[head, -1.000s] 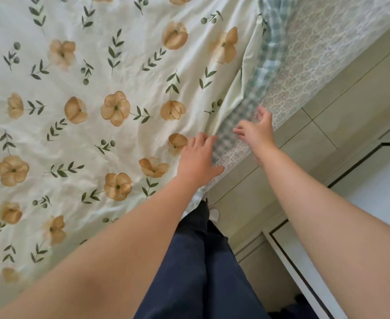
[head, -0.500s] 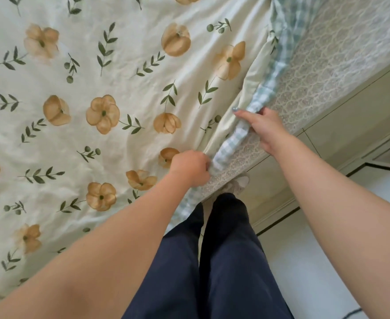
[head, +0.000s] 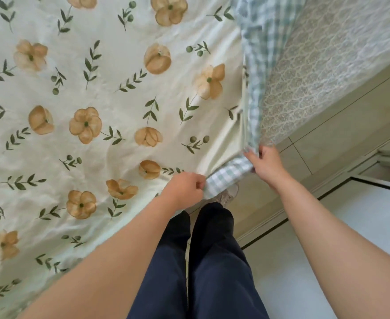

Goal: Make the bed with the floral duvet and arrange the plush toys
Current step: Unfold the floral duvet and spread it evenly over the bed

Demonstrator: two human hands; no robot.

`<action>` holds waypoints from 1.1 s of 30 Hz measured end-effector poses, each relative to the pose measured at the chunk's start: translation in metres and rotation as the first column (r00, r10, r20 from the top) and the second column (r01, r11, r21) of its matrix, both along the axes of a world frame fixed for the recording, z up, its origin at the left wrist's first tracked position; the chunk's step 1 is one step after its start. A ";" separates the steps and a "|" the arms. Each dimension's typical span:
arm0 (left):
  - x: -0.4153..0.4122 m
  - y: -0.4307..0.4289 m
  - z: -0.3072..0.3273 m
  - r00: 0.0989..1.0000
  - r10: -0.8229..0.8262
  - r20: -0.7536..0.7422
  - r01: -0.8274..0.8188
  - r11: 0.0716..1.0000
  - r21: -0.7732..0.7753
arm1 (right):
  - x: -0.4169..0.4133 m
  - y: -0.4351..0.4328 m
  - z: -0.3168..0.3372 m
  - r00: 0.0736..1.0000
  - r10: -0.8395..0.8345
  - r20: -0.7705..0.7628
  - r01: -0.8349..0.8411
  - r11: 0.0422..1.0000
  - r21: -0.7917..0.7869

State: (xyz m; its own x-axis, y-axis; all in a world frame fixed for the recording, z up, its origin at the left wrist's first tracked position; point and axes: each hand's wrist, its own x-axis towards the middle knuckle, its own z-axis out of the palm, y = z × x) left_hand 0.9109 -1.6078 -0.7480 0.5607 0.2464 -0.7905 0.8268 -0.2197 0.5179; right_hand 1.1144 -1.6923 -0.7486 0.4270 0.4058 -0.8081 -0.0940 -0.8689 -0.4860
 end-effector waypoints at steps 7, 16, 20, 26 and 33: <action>0.018 -0.004 -0.010 0.994 -0.101 -0.047 0.103 0.993 0.065 | 0.014 0.012 -0.009 0.978 -0.003 0.207 0.013 0.999 -0.048; 0.090 0.065 0.004 0.959 0.125 0.254 -0.254 0.777 0.576 | 0.075 0.104 0.003 0.901 -0.063 0.429 -0.020 0.982 0.187; 0.115 0.096 -0.004 0.997 0.001 0.074 -0.032 0.909 0.415 | 0.097 0.148 -0.005 0.807 0.095 0.583 -0.228 0.961 0.159; 0.118 0.113 -0.006 0.971 -0.213 -0.105 0.236 0.908 0.345 | 0.123 0.181 -0.013 0.773 0.131 0.620 -0.207 0.977 0.052; 0.135 0.100 -0.001 1.000 -0.025 -0.012 0.028 0.872 0.489 | 0.167 0.151 0.001 0.765 -0.605 0.222 0.502 0.775 0.384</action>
